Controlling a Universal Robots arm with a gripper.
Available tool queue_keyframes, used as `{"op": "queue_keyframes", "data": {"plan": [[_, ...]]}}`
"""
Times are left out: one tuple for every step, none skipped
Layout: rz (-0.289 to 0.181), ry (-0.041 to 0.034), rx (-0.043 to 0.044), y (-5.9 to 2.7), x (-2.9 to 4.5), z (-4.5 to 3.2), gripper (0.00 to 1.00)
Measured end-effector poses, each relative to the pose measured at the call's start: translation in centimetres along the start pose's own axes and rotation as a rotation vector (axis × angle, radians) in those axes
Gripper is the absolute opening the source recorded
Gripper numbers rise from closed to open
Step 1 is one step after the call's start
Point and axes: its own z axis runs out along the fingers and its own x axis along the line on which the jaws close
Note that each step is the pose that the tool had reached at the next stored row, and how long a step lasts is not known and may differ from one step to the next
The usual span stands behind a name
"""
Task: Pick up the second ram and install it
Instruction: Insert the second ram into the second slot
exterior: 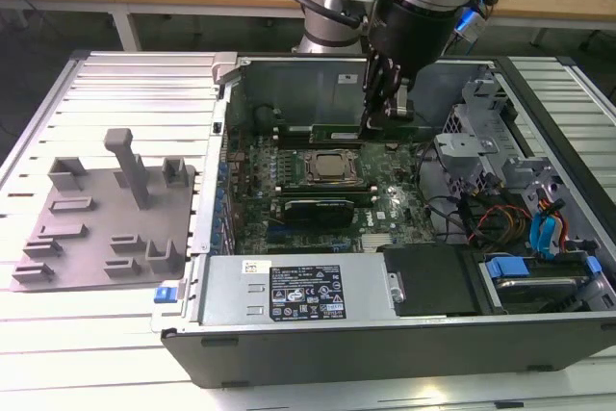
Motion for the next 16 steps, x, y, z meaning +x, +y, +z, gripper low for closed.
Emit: {"op": "queue_keyframes", "data": {"plan": [[0.0, -0.0001, 0.0, -0.01, 0.0, 0.0, 0.11], [0.0, 0.0, 0.0, -0.02, 0.0, 0.0, 0.11], [0.0, -0.0001, 0.0, 0.0, 0.0, 0.0, 0.11], [0.0, -0.0002, 0.0, 0.03, 0.0, 0.05, 0.11], [0.0, -0.0002, 0.0001, 0.05, -0.01, 0.16, 0.11], [0.0, -0.0008, 0.0, 0.03, 0.01, 0.56, 0.11], [0.0, -0.0011, 0.0, -0.02, 0.03, 0.95, 0.11], [0.0, -0.0014, 0.0001, -0.05, 0.04, 1.2, 0.11], [0.0, -0.0013, 0.0, -0.08, 0.05, 1.42, 0.11], [0.0, -0.0013, -0.0001, -0.09, 0.05, 1.59, 0.11], [0.0, -0.0014, 0.0, -0.12, 0.07, 1.81, 0.11], [0.0, -0.0014, 0.0, -0.17, 0.08, 2.2, 0.11], [0.0, -0.0014, 0.0, -0.26, 0.11, 2.96, 0.11], [0.0, -0.0014, 0.0, -0.29, 0.13, 3.21, 0.11], [0.0, -0.0014, 0.0, -0.33, 0.14, 3.53, 0.11], [0.0, -0.0014, 0.0, -0.37, 0.15, 3.84, 0.11]]}}
